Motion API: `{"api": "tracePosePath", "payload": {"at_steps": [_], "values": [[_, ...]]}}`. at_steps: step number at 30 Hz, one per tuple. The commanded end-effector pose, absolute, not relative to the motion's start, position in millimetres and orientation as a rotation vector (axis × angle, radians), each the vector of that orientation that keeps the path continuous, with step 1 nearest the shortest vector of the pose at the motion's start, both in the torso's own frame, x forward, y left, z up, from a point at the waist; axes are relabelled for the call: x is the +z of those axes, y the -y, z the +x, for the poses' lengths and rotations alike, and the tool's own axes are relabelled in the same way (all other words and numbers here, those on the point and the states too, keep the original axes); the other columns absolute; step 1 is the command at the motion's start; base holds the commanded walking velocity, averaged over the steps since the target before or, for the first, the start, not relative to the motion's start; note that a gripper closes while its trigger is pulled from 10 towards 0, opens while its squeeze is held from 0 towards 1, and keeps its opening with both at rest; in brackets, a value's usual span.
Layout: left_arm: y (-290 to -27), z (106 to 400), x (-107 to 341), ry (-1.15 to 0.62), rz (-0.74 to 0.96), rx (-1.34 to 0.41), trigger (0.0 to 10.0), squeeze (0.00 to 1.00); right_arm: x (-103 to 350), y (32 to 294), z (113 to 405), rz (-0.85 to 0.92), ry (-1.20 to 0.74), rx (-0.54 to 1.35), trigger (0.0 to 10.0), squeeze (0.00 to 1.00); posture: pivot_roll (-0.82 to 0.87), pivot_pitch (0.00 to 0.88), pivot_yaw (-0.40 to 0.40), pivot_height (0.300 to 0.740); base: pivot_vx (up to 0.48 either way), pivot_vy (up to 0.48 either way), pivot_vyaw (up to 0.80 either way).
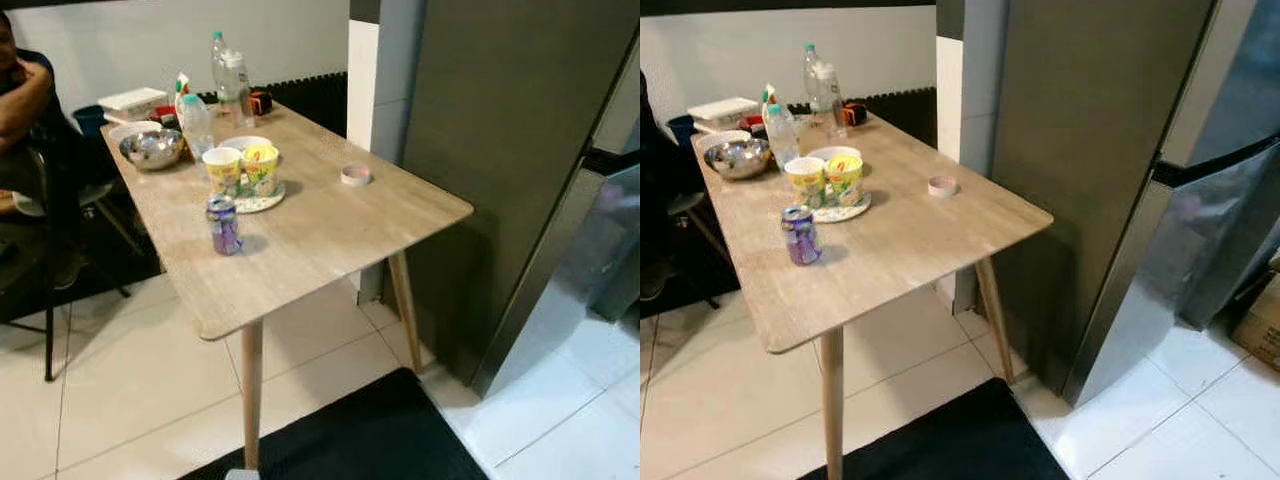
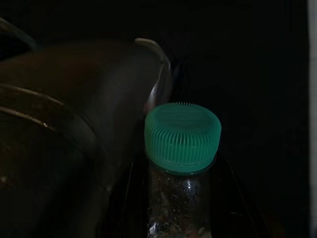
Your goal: Restocking fridge
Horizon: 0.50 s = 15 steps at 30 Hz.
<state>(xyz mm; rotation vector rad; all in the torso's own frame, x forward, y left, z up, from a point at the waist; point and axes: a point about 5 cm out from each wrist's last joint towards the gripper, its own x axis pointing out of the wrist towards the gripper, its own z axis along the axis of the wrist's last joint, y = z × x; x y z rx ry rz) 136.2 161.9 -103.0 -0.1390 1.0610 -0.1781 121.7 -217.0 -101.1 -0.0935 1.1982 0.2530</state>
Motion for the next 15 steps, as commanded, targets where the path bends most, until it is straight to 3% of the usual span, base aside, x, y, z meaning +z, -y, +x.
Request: {"api": "tracePosePath", "payload": {"at_steps": [1,15], "values": [[-162.4,134.3,-103.7,-1.066,-0.148,-0.174,10.0,0.0,-99.9,219.2,124.3,-0.095,-1.194,0.241,10.0,0.0,-0.1,0.0,0.007,0.734,0.0,-0.401,0.0],[-162.0,135.2,-103.3,-1.061,-0.153,-0.177,10.0,0.0,-99.3,217.5,127.2,-0.085,-1.188,0.241,10.0,0.0,-0.11,0.0,0.007,0.734,0.0,-0.415,0.0]]}}
